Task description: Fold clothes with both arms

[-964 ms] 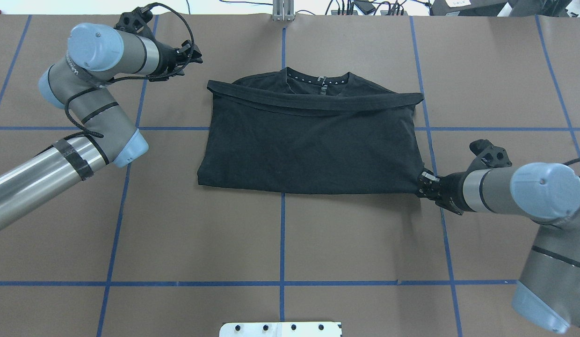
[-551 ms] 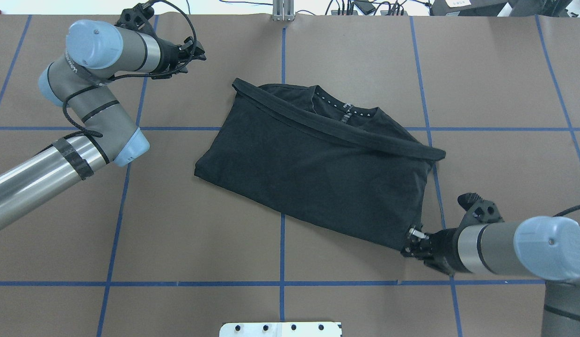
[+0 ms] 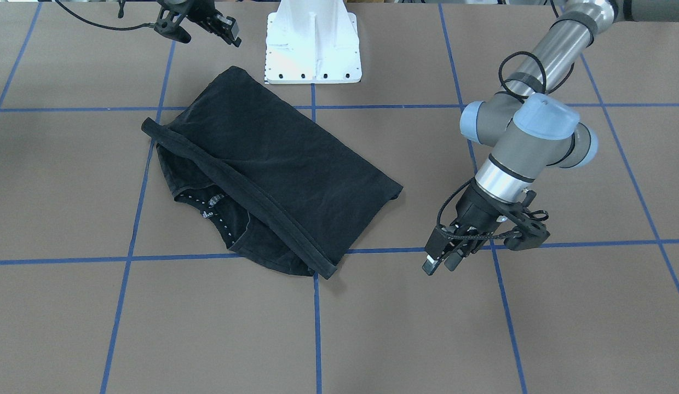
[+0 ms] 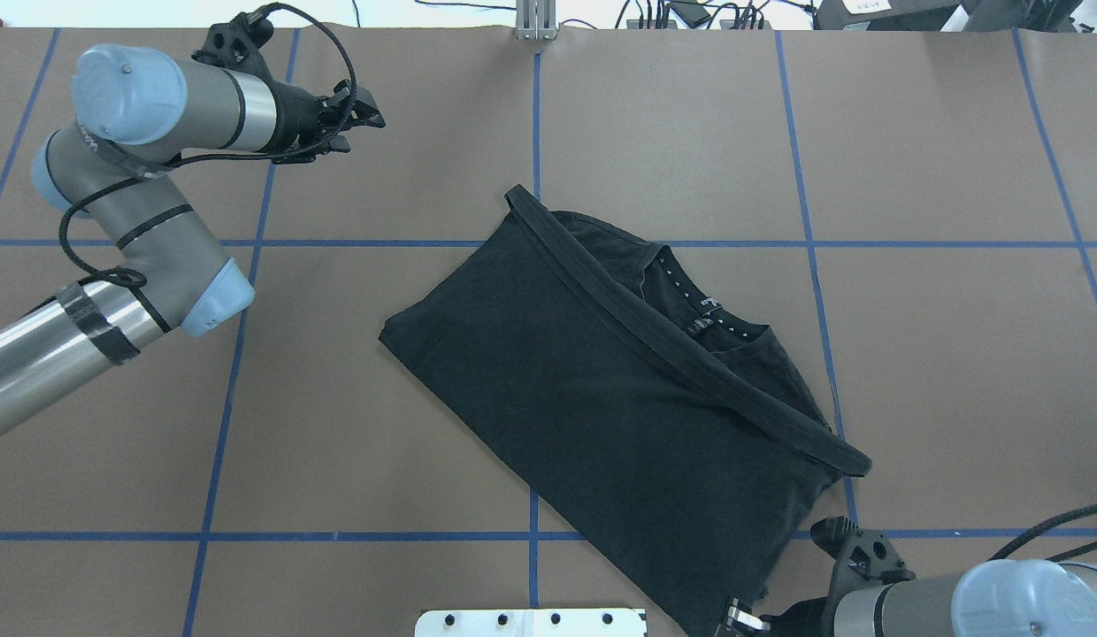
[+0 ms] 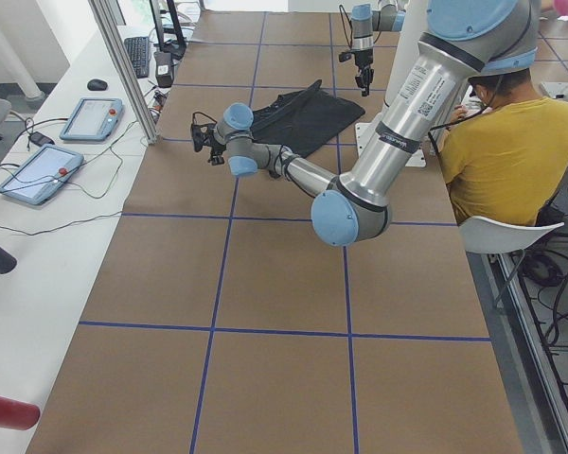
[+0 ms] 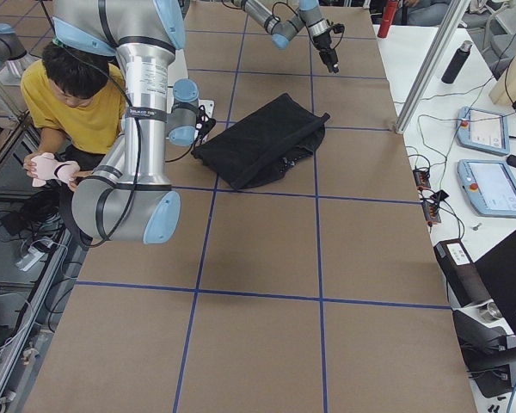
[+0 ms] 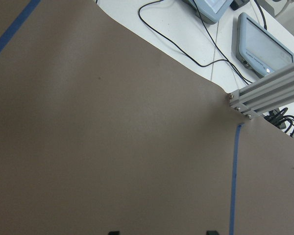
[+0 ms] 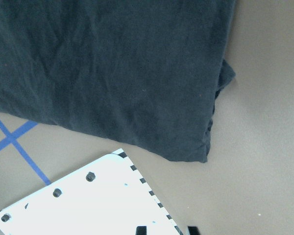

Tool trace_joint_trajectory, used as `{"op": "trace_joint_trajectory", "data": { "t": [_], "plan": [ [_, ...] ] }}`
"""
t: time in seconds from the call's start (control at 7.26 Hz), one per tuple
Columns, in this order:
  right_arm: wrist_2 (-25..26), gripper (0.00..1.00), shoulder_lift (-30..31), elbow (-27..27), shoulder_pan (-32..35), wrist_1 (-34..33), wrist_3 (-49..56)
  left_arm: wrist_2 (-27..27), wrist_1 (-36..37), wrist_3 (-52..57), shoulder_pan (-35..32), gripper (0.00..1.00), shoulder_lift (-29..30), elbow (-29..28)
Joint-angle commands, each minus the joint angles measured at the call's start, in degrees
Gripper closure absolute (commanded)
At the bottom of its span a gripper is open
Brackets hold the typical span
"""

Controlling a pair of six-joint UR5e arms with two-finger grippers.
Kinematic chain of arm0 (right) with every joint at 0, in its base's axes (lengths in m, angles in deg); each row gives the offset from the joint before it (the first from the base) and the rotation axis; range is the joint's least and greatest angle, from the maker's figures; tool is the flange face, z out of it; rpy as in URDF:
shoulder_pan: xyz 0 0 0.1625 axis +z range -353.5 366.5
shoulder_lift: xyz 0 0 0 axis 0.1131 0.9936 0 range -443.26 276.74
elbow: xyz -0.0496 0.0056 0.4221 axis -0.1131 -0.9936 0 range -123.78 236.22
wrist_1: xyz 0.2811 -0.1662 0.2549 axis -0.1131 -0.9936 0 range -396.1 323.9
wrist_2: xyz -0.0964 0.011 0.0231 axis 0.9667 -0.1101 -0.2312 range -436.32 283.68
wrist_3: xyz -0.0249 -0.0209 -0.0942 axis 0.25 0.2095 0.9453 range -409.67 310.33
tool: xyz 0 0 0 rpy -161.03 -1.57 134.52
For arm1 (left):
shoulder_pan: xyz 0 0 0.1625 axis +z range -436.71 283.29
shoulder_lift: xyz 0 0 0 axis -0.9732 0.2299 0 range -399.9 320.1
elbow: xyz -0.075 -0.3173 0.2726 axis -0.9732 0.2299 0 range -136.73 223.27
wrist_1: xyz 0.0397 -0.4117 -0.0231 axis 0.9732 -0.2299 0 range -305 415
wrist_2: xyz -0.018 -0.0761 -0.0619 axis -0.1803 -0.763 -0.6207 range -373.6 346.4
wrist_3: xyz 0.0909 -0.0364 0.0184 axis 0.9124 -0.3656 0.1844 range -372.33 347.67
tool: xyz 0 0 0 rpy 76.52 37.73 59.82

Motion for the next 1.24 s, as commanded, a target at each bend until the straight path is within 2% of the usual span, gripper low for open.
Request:
{"op": "trace_joint_trajectory", "data": {
  "t": [0.0, 0.14, 0.28, 0.41, 0.55, 0.69, 1.1],
  "plan": [
    [-0.5, 0.00, 0.1, 0.9, 3.4, -0.1, 0.2, -0.9, 4.3, -3.2, 1.3, 0.32, -4.0, 7.0],
    [-1.0, 0.00, -0.4, 1.8, 8.6, -0.1, 0.4, -0.3, 8.4, -3.6, 4.0, 0.31, -6.9, 12.6],
    [-1.4, 0.00, -1.0, 1.5, 11.9, -0.1, 0.4, 3.7, 15.6, -4.8, 8.5, 0.31, -8.5, 18.3],
    [-1.4, 0.00, -1.2, 1.3, 15.0, -0.2, 0.7, 8.5, 22.4, -6.5, 13.9, 0.31, -8.6, 21.2],
    [-1.4, 0.00, -1.2, 0.2, 16.1, -0.2, 0.7, 13.4, 23.9, -8.1, 19.3, 0.28, -8.7, 21.3],
    [-1.2, 0.00, -1.2, -0.9, 16.8, -0.1, 0.7, 15.4, 24.0, -8.1, 22.1, 0.27, -9.3, 20.6],
    [-1.4, 0.00, -2.1, -2.9, 17.4, -0.1, 0.9, 15.5, 24.0, -7.7, 22.5, 0.28, -9.1, 18.6]
  ]
}}
